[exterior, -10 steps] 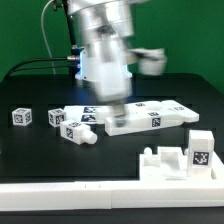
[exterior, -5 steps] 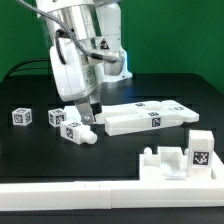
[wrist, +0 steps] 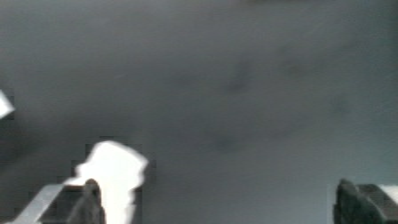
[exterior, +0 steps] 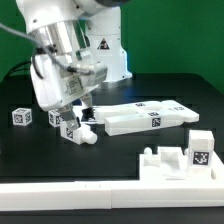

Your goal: Assemble chair

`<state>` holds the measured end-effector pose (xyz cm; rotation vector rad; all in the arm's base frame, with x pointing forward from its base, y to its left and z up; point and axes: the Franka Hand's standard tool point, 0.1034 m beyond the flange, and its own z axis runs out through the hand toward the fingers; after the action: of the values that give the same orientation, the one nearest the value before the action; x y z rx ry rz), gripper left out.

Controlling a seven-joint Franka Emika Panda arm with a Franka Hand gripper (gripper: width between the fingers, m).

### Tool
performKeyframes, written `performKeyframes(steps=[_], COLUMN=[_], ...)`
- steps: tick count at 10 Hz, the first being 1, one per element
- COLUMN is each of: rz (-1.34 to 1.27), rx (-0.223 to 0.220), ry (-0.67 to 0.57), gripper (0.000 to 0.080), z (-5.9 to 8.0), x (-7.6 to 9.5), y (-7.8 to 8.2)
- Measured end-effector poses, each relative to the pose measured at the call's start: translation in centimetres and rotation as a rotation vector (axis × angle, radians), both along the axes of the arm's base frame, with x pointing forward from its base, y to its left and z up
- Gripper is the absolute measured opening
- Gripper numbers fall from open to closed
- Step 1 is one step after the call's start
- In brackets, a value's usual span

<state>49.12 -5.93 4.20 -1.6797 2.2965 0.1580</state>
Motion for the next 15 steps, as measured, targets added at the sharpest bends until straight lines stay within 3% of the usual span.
performKeyframes(steps=[2, 4, 6, 8, 9, 13, 15], rz=[-0.006, 0.001, 0.04, -0.066, -0.086, -0.141, -0.14], rx=[-0.008, -0.012, 0.024, 0.008, 0.003, -0.015, -0.015], ry=[0.027, 0.027, 0.041, 0.049, 0.071, 0.098, 0.098], gripper=[0.0649, 0.0649, 0.0649, 0.0649, 0.0649, 0.0649, 0.0427], z=[0.0, -0.1, -0.4, -1.7, -2.6, -3.7, -3.7], x=[0.4, 0.2, -0.5, -2.5, -3.4, -3.8, -3.8], y=[0.8, 0.5, 0.4, -1.1, -1.0, -0.7, -0.7])
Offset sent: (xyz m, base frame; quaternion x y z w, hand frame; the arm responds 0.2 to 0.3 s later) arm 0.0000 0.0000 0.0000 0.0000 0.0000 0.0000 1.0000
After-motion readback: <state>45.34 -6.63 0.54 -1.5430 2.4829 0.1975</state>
